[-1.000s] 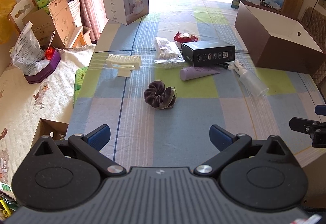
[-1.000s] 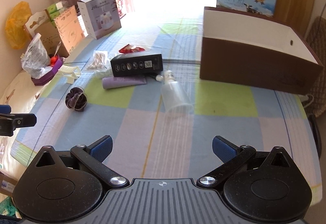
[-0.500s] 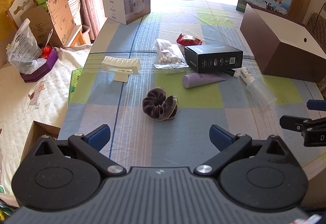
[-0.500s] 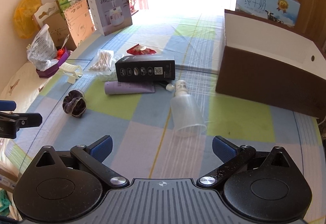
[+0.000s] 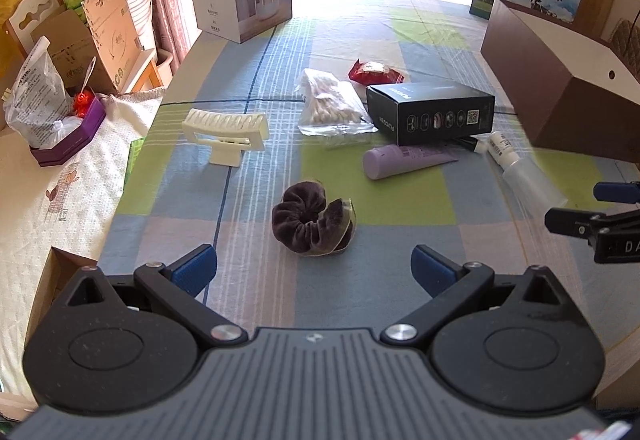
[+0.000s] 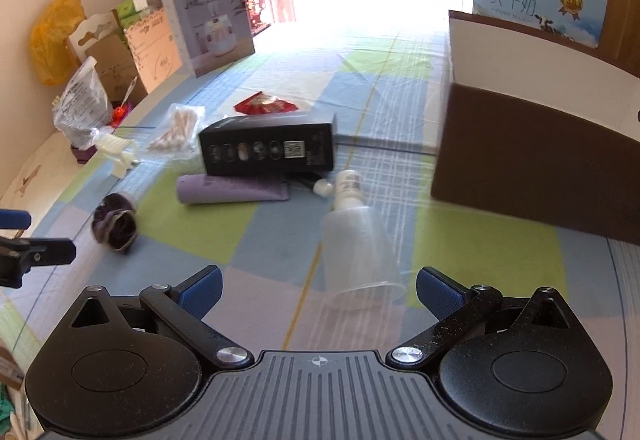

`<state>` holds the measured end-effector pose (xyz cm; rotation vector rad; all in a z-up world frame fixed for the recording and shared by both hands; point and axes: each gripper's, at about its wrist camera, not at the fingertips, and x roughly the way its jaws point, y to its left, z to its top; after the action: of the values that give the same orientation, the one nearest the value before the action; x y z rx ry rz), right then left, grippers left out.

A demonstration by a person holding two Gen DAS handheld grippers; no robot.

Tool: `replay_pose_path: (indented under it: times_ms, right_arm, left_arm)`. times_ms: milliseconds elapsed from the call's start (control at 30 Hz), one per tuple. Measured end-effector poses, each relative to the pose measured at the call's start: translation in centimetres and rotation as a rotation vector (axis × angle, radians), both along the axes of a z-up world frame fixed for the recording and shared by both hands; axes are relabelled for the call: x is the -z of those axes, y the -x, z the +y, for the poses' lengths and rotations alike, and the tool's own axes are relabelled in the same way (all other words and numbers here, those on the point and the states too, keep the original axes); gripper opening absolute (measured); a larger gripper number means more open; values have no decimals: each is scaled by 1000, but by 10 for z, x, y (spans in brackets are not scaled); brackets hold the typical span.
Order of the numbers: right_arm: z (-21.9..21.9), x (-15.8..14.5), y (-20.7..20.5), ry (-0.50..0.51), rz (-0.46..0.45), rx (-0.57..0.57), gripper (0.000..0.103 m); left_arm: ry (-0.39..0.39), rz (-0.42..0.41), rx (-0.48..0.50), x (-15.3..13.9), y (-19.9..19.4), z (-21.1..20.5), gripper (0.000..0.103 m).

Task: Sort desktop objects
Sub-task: 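Grasp the dark brown scrunchie with the left tool while the right tool grasps the clear spray bottle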

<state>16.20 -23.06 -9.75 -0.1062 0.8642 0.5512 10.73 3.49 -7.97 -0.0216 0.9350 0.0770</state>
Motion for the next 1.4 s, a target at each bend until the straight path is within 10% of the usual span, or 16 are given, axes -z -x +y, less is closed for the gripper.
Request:
replay_pose_path:
  times_ms: [833, 1400]
  right_arm:
    - [13, 40, -47, 77, 17, -73, 72]
    - [3, 41, -46, 76, 52, -93, 50]
  left_arm:
    - [-19, 22, 105, 40, -61, 4, 86]
    - [18, 65, 117, 49, -63, 3, 26]
